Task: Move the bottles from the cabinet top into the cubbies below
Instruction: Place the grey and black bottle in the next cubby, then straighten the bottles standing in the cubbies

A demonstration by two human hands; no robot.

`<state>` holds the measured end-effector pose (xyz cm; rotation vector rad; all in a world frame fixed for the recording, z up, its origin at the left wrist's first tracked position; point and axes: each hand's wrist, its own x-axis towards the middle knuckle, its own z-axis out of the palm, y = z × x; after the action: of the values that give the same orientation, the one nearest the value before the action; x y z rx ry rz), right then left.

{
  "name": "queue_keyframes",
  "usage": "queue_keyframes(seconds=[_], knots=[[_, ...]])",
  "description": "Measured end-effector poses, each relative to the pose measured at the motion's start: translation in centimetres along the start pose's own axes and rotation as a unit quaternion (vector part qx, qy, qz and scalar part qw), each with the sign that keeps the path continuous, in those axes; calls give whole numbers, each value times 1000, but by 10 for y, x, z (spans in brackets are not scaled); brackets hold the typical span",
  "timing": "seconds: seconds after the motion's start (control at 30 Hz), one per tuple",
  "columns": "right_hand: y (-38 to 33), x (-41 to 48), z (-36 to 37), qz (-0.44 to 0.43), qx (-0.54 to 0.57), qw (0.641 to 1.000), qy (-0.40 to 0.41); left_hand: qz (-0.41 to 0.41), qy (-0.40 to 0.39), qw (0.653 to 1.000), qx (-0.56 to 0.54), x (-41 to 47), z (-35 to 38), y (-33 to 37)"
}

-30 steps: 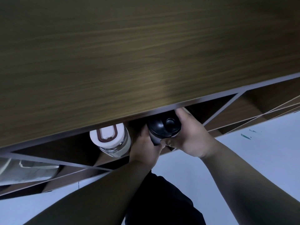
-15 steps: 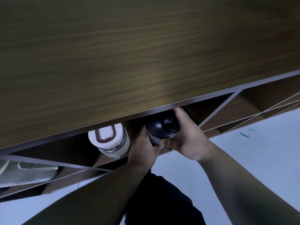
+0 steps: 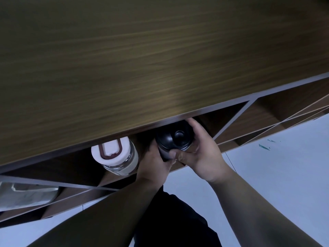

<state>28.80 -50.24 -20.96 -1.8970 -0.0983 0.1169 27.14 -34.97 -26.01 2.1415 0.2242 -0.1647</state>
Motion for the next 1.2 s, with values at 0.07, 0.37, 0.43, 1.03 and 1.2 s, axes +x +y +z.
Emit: queue_keyframes(seconds=[0.07, 0.37, 0.43, 1.03, 1.2], knots=[[2, 1, 0, 5, -1, 1000, -3, 4, 0, 1000, -2, 1, 0, -1], [-5, -2, -1, 1, 8, 1000, -20, 28, -3, 999, -16, 0, -1, -3], [-10, -9, -2, 15, 5, 999, -30, 38, -20, 998, -43, -5, -5, -4], [-157, -93, 35, 56, -135, 987, -73, -177, -100, 975, -87, -101, -142, -33], [-168, -52, 82, 83, -173, 977, -93, -167, -41, 979, -113, -93, -150, -23]])
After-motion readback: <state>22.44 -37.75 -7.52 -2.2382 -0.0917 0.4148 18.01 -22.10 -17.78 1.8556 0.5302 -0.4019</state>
